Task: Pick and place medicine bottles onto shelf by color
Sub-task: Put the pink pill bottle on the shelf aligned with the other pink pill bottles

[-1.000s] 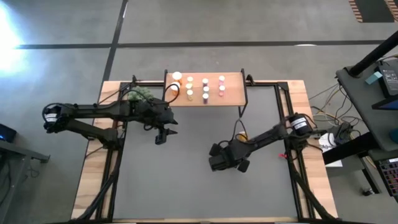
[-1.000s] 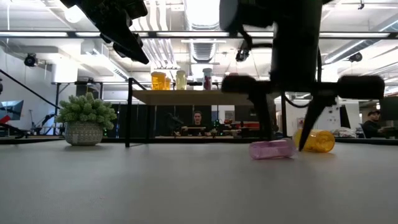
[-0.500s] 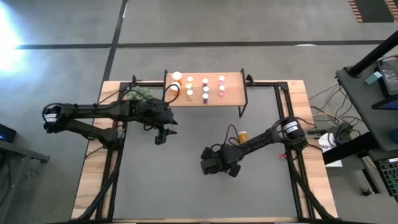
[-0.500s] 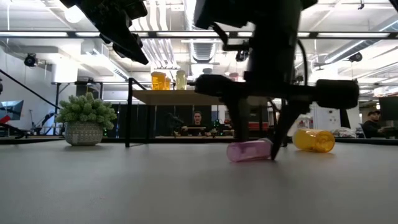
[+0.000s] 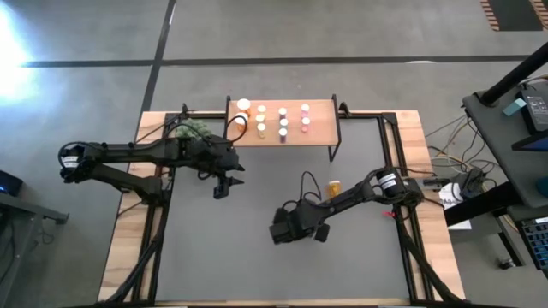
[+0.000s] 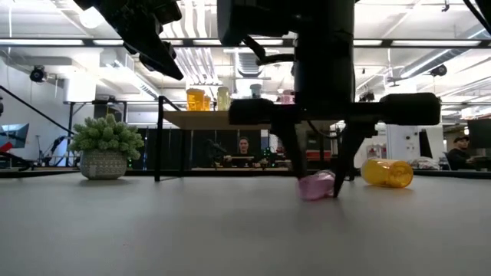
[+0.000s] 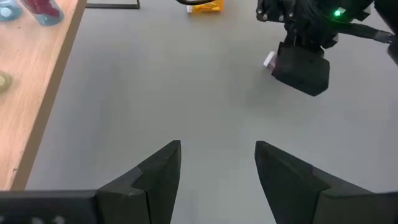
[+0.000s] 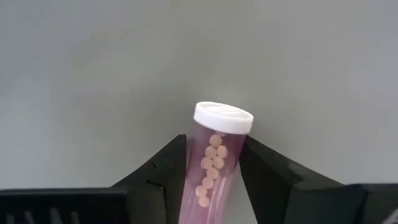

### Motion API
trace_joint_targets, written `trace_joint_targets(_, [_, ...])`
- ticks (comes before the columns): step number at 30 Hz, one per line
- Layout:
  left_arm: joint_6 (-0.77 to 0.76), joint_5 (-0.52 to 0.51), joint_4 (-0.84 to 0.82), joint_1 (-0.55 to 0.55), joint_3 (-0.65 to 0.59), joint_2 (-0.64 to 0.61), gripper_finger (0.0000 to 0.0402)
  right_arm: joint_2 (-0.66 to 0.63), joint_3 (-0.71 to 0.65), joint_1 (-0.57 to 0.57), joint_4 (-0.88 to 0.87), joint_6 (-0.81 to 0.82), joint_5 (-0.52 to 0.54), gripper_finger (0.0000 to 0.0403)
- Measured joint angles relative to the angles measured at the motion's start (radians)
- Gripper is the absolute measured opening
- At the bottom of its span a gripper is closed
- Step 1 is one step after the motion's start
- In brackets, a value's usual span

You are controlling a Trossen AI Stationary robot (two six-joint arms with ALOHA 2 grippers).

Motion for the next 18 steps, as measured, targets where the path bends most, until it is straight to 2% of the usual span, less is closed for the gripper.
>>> trace_joint_targets(8, [-0.006,0.0,0.0,0.0,0.0,0.0,0.019,-0.001,-0.003,0.0,-0.053,-0.179,0.014,0.0106])
trace_joint_targets(18, [-0.05,0.003,-0.001,0.0,0.0,0.0,0.019,-0.043,-0.005,0.011,-0.082,-0.303,0.137,0.0105])
